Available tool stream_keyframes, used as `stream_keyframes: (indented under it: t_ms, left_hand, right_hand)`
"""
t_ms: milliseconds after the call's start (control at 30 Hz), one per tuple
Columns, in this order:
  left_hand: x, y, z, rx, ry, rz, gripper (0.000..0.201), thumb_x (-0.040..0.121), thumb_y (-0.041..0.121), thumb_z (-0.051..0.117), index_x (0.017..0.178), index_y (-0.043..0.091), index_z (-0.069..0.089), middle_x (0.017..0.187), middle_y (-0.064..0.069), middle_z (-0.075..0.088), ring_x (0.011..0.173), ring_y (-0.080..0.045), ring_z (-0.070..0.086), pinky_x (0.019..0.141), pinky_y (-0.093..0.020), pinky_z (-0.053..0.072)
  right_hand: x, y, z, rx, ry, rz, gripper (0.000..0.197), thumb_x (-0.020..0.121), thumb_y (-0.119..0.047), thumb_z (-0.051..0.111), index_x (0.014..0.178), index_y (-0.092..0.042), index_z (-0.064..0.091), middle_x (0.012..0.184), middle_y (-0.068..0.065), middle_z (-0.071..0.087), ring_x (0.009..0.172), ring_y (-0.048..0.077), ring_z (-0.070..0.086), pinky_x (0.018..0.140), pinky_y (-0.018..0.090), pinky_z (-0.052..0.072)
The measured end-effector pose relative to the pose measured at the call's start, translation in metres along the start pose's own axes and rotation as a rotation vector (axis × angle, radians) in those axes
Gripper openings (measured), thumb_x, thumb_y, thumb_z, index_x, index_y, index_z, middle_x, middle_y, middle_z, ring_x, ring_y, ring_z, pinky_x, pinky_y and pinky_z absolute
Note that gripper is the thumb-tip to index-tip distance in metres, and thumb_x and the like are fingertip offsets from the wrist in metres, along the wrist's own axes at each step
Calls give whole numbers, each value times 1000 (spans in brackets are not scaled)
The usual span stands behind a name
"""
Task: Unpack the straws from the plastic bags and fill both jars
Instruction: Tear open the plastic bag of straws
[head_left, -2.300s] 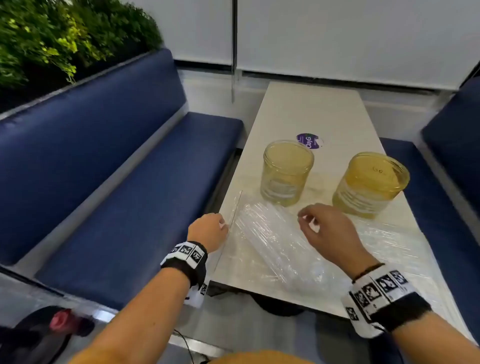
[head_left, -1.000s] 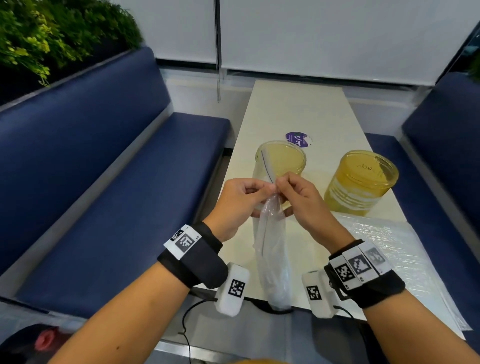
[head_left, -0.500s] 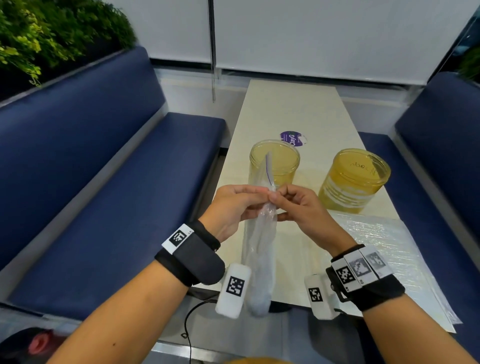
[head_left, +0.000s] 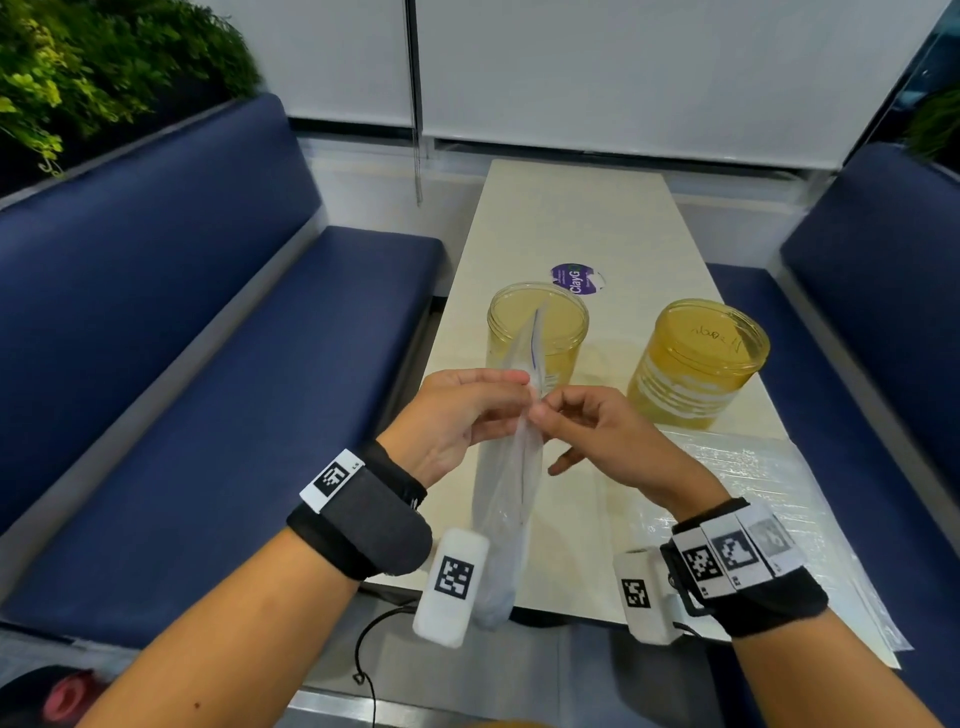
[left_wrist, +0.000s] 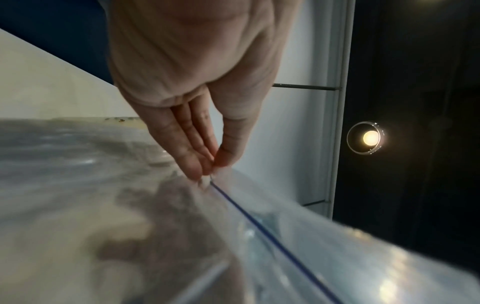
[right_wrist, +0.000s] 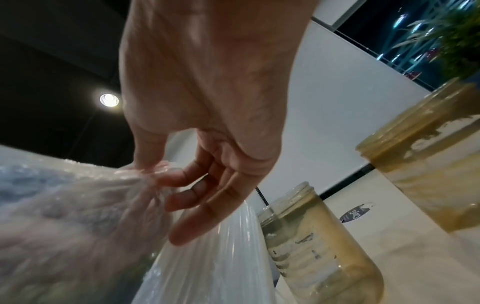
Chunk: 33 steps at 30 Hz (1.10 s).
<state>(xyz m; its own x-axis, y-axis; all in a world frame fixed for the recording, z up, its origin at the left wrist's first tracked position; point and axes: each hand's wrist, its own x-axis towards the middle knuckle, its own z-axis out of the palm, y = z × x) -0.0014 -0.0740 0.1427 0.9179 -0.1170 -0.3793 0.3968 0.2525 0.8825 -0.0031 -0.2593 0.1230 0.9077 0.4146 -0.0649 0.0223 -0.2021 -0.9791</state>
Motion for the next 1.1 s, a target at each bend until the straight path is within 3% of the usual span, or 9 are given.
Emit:
stream_keyframes:
  t_ms: [133, 300, 400, 500, 700, 833, 967, 1033, 1100]
  left_hand:
    - [0, -4, 3, -64, 6, -11, 25, 78, -5, 79, 102, 0, 72, 84, -12, 77, 70, -17, 75, 62, -23, 61]
    - [3, -6, 2, -72, 32, -21, 25, 80, -3, 78, 105, -2, 73, 86, -12, 76, 72, -18, 74, 70, -28, 64]
    - [3, -5, 3, 36, 18, -12, 25, 80, 1, 80, 105, 1, 75, 95, -15, 77, 83, -21, 74, 70, -31, 64]
    - [1, -4, 6, 121, -24, 20, 26, 78, 2, 82, 104, 2, 77, 98, -14, 79, 86, -21, 75, 71, -30, 63]
    - [1, -4, 6, 124, -28, 45, 29, 78, 3, 82, 107, 1, 76, 95, -12, 79, 82, -20, 76, 77, -31, 64]
    - [0, -3, 11, 153, 43, 39, 24, 84, 3, 78, 108, 3, 74, 92, -13, 78, 72, -17, 75, 63, -25, 61]
    - [0, -5, 14, 509, 132, 275, 14, 86, -1, 72, 88, 12, 70, 86, -14, 73, 68, -17, 67, 61, -32, 59]
    - [0, -3, 15, 769, 203, 420, 26, 85, -5, 61, 76, 17, 73, 78, -6, 71, 60, -14, 61, 59, -34, 55]
    - [1, 4, 9, 904, 320, 481, 39, 84, -7, 49, 73, 19, 75, 71, 2, 65, 59, -14, 60, 64, -31, 54]
  right_hand:
    - [1, 0, -5, 16, -4, -27, 12, 94, -16, 66, 91, -5, 70, 86, 6, 71, 84, 15, 68, 72, 35, 61]
    - [1, 2, -5, 125, 57, -41, 10, 97, -6, 59, 88, -1, 60, 83, 4, 68, 75, 15, 69, 68, 24, 56]
    - [2, -1, -1, 142, 66, 18, 22, 103, -17, 50, 88, -4, 59, 83, 6, 68, 74, 19, 71, 67, 26, 57]
    - [7, -9, 0, 88, 99, 38, 35, 103, -28, 49, 93, 3, 61, 82, 10, 67, 74, 27, 72, 64, 29, 58]
    - [7, -13, -2, 86, 41, 43, 27, 106, -24, 45, 89, -10, 62, 80, 2, 71, 76, 21, 73, 67, 29, 59]
    - [8, -8, 3, 11, 143, 50, 28, 106, -18, 45, 83, -10, 59, 76, 4, 70, 75, 23, 72, 68, 35, 62]
    - [9, -11, 11, -239, 225, 56, 23, 95, -12, 54, 72, -7, 56, 63, 1, 71, 64, 15, 74, 61, 38, 60]
    - [9, -18, 12, -413, 259, 41, 23, 90, -16, 57, 69, -5, 55, 60, 5, 70, 58, 12, 73, 62, 40, 58]
    - [8, -24, 9, -595, 338, 38, 27, 85, -21, 56, 62, -8, 51, 54, 6, 67, 52, 6, 70, 59, 37, 55]
